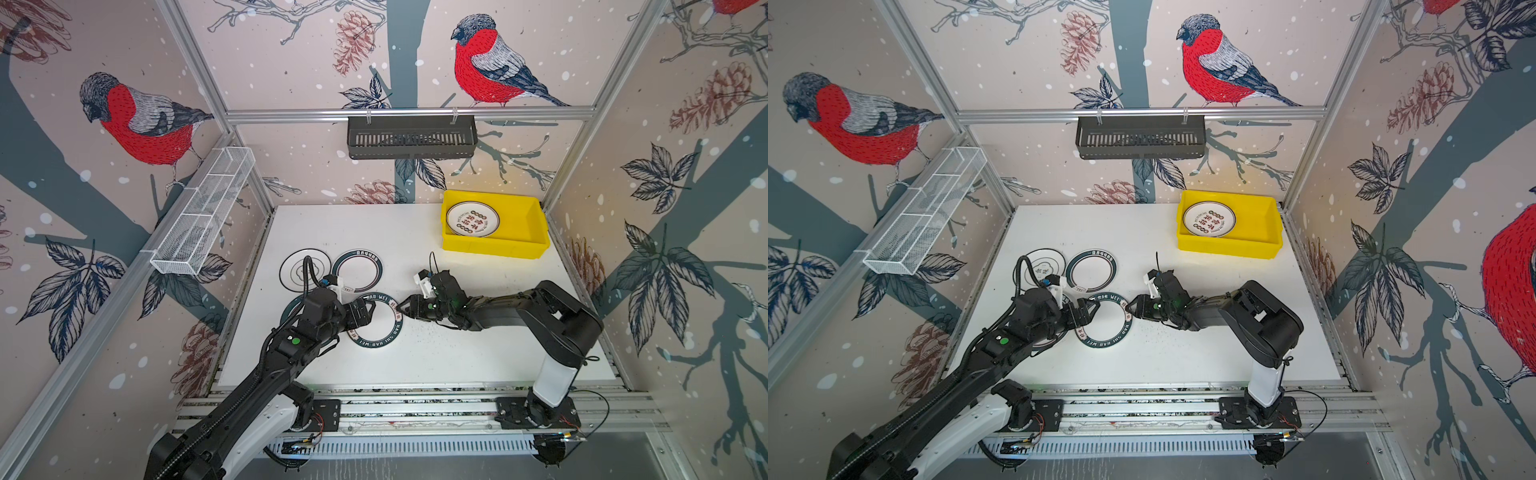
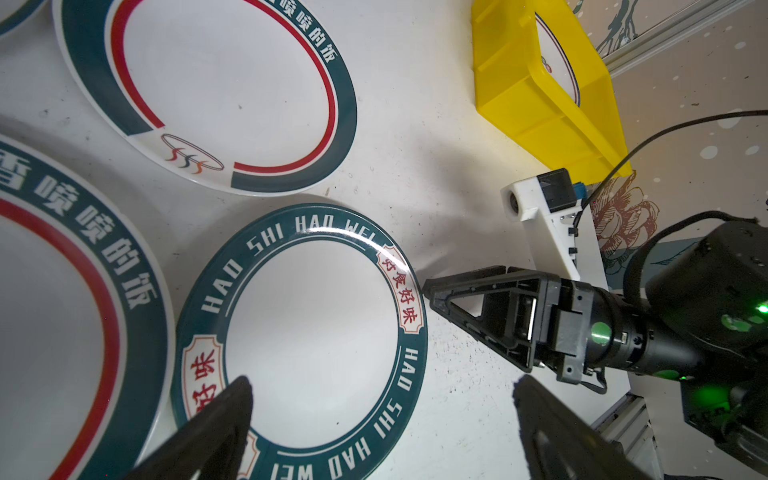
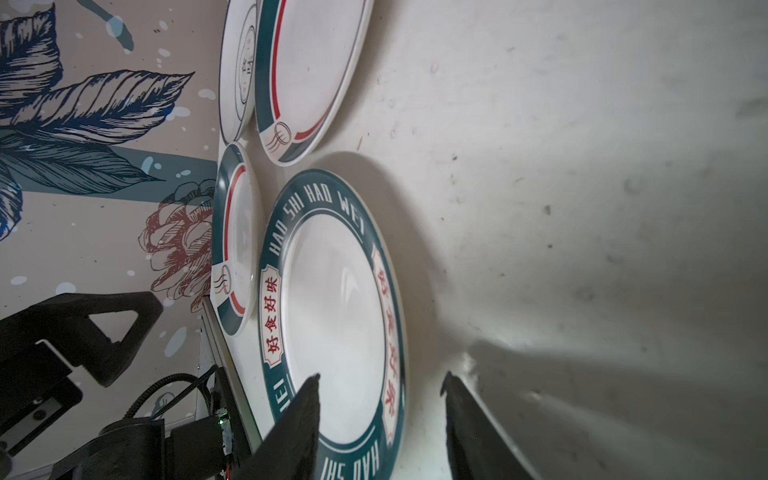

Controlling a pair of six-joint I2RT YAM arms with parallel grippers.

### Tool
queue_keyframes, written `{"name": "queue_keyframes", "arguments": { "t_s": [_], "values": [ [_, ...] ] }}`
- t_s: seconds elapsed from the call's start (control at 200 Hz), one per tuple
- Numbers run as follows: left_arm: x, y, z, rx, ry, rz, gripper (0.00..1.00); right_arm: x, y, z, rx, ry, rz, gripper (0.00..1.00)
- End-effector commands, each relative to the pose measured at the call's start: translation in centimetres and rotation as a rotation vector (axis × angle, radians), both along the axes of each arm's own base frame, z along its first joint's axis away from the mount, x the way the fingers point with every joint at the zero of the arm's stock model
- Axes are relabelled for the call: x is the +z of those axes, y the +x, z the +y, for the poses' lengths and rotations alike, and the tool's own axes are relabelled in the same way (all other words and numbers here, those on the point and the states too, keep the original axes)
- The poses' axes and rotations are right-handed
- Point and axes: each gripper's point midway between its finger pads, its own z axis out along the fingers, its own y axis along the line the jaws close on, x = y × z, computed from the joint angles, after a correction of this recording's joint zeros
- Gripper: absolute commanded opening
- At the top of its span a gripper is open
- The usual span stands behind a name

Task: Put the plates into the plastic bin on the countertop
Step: 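Move the right gripper to the rim of the 'HAO SHI HAO WEI' plate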

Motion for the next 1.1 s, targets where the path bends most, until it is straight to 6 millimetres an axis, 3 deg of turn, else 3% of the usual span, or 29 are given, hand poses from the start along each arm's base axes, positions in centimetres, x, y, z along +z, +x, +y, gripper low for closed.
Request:
{"name": "queue_keyframes", "arguments": {
  "t_s": [0.0,0.245,1.096],
  "values": [
    [-0.1,-0.2,0.0,0.002,-0.012,0.014,0.97,0.5,0.4,0.7,-0.005,0.037,-0.005,0.49],
    [0.1,-0.1,-0.2,-0.004,-0.015,0.008,0.97,-0.7,0.7,1.2,-0.004,-0.024,-0.004,0.43],
    [0.4,-0.2,0.0,0.002,-0.020,-0.008,0.97,-3.8,1.6,-0.1,-0.069,-0.225,-0.008,0.19]
  ]
}}
